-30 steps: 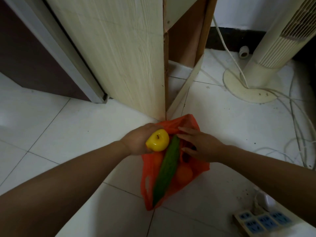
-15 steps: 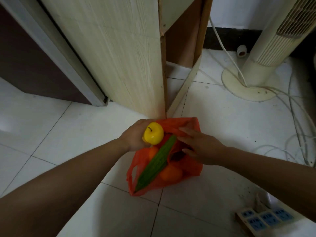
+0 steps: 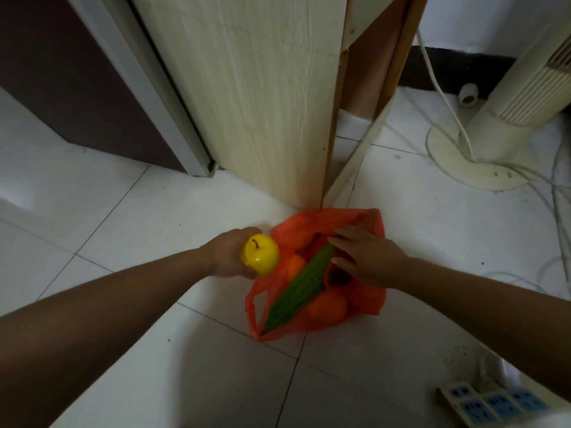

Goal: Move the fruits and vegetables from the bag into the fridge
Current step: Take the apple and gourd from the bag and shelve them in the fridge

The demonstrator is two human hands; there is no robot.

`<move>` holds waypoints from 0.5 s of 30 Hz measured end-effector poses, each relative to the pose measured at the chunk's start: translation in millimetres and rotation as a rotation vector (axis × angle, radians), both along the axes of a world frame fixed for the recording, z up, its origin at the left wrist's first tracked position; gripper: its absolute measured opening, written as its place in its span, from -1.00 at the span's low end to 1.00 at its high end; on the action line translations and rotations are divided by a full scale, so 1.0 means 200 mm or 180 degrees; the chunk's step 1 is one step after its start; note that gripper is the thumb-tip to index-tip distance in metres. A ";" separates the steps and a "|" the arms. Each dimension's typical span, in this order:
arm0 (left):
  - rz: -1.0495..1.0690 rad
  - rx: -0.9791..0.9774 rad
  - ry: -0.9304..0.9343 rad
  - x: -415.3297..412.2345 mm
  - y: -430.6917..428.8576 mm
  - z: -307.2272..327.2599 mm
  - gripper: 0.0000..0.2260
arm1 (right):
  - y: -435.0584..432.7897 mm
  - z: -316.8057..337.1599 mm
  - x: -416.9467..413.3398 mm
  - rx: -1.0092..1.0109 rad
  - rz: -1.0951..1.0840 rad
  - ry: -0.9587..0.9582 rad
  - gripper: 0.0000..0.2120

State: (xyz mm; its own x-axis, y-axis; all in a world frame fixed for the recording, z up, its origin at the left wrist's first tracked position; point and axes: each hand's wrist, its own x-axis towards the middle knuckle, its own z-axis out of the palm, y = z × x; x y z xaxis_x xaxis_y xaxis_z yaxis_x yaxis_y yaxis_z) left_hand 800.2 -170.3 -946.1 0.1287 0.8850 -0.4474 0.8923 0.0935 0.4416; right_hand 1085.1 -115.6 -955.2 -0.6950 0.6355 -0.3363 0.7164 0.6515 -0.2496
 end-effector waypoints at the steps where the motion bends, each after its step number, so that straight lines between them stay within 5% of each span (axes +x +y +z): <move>1: 0.0019 -0.0071 0.0032 0.00 -0.02 -0.01 -0.24 | 0.00 0.00 0.01 -0.0002 -0.0021 -0.0036 -0.47; 5: 0.0159 -0.0184 -0.0026 0.05 -0.02 -0.04 -0.23 | -0.02 0.02 -0.03 0.0298 0.0253 0.0159 -0.45; 9: 0.0180 -0.0084 -0.0153 0.07 0.02 -0.03 -0.27 | -0.09 0.03 -0.13 0.0439 0.1107 0.0620 -0.69; 15: 0.0292 -0.0158 -0.0187 0.02 0.01 -0.05 -0.20 | -0.15 -0.03 -0.26 0.0013 0.1294 0.0321 -0.45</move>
State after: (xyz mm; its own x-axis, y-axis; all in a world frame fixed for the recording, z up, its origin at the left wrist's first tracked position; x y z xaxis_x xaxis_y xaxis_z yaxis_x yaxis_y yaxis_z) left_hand 804.6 -168.8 -955.6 0.0755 0.8713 -0.4850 0.8518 0.1965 0.4856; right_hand 1033.9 -145.8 -961.9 -0.9189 0.3039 -0.2517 0.3729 0.8773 -0.3021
